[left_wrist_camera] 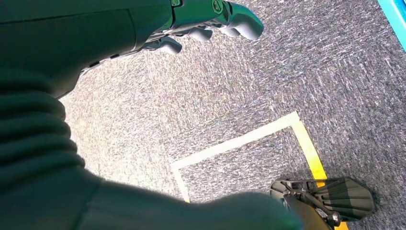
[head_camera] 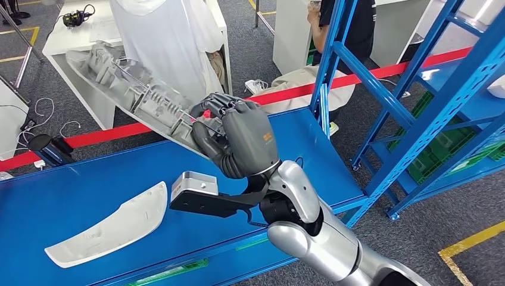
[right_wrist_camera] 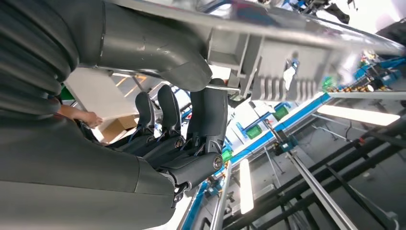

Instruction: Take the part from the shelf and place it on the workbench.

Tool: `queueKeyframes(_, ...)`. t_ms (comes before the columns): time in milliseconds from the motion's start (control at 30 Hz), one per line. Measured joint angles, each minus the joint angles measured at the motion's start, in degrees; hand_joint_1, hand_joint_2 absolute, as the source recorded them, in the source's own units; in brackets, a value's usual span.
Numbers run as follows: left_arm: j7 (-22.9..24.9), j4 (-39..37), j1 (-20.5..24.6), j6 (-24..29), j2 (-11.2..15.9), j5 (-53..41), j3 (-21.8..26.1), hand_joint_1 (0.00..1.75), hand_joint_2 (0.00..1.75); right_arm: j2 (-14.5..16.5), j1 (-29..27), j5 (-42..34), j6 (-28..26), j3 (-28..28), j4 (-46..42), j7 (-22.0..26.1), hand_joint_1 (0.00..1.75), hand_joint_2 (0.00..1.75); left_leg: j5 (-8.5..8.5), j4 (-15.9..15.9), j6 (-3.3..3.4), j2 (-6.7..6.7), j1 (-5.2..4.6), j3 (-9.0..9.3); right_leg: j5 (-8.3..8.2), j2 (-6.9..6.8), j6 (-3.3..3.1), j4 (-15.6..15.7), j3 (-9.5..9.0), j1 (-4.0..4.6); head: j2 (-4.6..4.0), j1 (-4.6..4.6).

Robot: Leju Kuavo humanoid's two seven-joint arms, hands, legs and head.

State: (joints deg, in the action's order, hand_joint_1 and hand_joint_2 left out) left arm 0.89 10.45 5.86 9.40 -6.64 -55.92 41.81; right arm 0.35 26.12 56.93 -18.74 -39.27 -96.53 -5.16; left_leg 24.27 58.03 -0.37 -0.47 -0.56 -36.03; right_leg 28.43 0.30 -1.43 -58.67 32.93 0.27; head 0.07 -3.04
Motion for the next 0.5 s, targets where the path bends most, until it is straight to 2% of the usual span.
queueKeyframes(500, -2.0, 0.0, 0.3, -0.2, -0.1, 0.1, 0.0, 0.0, 1.75, 0.2, 0.9, 0.2, -2.1, -1.3, -0.1, 0.2, 1.75, 1.75, 0.0, 0.0, 0.0, 0.02, 0.0, 0.02, 0.0, 0.0, 0.0, 0.0, 0.0, 0.01, 0.01, 0.0)
